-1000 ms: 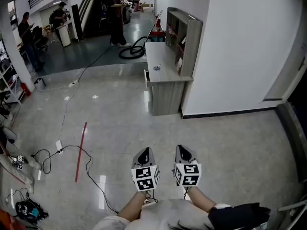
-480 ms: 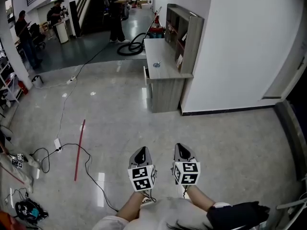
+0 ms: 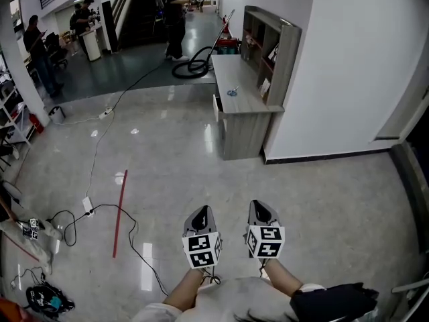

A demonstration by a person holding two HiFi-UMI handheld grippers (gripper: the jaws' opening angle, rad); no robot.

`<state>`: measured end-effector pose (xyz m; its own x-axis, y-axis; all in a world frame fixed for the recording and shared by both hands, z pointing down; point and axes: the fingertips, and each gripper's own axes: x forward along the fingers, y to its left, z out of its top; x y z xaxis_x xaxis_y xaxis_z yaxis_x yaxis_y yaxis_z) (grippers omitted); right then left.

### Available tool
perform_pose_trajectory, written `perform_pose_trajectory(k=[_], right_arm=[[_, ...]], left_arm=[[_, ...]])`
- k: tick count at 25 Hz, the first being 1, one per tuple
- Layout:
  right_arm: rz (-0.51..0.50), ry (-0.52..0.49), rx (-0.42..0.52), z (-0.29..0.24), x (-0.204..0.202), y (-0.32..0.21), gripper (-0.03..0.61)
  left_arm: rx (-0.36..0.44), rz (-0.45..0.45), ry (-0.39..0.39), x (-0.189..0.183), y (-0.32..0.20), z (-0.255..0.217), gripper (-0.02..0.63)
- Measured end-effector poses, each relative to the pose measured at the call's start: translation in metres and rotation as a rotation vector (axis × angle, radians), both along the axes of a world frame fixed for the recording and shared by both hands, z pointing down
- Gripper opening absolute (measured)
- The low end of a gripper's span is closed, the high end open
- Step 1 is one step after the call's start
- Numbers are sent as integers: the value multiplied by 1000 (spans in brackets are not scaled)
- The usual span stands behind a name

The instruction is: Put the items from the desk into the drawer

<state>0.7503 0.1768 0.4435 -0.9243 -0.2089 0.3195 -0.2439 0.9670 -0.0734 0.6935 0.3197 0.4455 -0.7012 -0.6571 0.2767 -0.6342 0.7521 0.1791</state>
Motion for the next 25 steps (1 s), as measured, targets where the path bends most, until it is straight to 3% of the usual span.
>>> perform_pose_trajectory(k=[2, 7, 12, 20, 25], right_arm=[[2, 2, 2, 1, -6, 7, -2], [17, 41, -2, 11, -15, 10, -2], [32, 44, 9, 15, -31, 8, -2], [-1, 35, 13, 15, -97, 7, -2], [-11, 46, 3, 16, -147, -9, -2]], left_arm=[[-10, 4, -14, -10, 9, 1, -3], [-3, -18, 60, -29, 23, 18, -3], [-10, -30, 71, -47, 29, 27, -3], [-24, -45, 70, -94, 20, 31, -3], [-33, -47, 62, -144, 3, 24, -3]])
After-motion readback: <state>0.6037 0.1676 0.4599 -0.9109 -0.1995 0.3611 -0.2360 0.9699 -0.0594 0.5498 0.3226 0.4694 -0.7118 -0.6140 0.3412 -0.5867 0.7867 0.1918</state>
